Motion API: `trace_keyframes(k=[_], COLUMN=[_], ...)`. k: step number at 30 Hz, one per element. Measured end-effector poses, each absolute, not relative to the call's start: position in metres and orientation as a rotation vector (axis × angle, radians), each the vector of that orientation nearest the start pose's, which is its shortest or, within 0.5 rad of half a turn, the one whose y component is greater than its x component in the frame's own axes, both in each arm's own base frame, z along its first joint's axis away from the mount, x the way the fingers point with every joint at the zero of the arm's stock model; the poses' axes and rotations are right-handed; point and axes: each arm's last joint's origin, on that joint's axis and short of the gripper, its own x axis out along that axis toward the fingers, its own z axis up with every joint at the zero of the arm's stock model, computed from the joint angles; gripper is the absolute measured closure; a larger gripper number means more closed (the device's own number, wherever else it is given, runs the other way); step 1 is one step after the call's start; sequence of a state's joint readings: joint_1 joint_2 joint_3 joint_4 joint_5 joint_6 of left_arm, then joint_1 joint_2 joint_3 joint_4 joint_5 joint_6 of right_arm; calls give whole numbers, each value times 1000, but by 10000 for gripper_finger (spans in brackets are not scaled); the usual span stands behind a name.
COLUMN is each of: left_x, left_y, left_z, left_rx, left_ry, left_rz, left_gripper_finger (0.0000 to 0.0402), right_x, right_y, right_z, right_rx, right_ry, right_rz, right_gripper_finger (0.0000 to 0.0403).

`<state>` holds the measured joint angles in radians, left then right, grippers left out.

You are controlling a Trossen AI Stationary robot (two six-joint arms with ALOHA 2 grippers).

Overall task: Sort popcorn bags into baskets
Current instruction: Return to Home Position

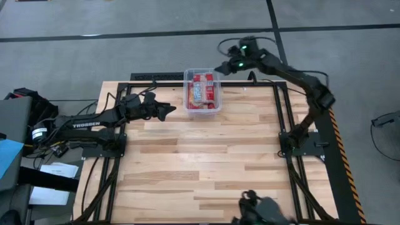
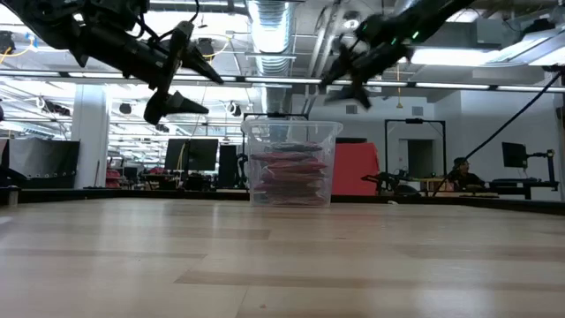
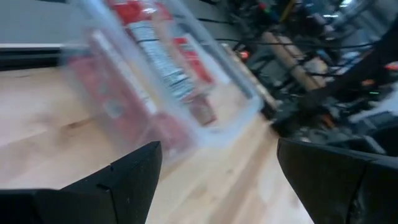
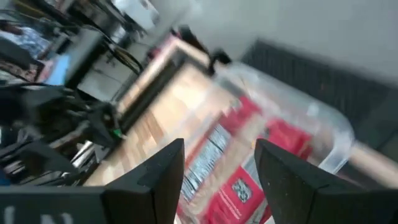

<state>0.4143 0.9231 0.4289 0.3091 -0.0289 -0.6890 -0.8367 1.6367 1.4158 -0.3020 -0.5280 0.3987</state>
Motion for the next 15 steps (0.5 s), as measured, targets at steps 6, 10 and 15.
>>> trace_keyframes(k=[6, 10, 15], left_x=[172, 157, 145], left_y=[86, 82, 79], left_z=[280, 316, 327], left_rx=[-773, -616, -399], left_ry=[-146, -259, -293], left_rz=[387, 351, 453], left_gripper_finger=[95, 95, 95], right_x=[203, 160, 123], right_y=[-226, -184, -128], right_z=[401, 438, 447], right_rx=[490, 345, 267], right_ry=[188, 145, 173], right_rz=[-389, -404, -338], right_gripper_finger=[202, 209, 216])
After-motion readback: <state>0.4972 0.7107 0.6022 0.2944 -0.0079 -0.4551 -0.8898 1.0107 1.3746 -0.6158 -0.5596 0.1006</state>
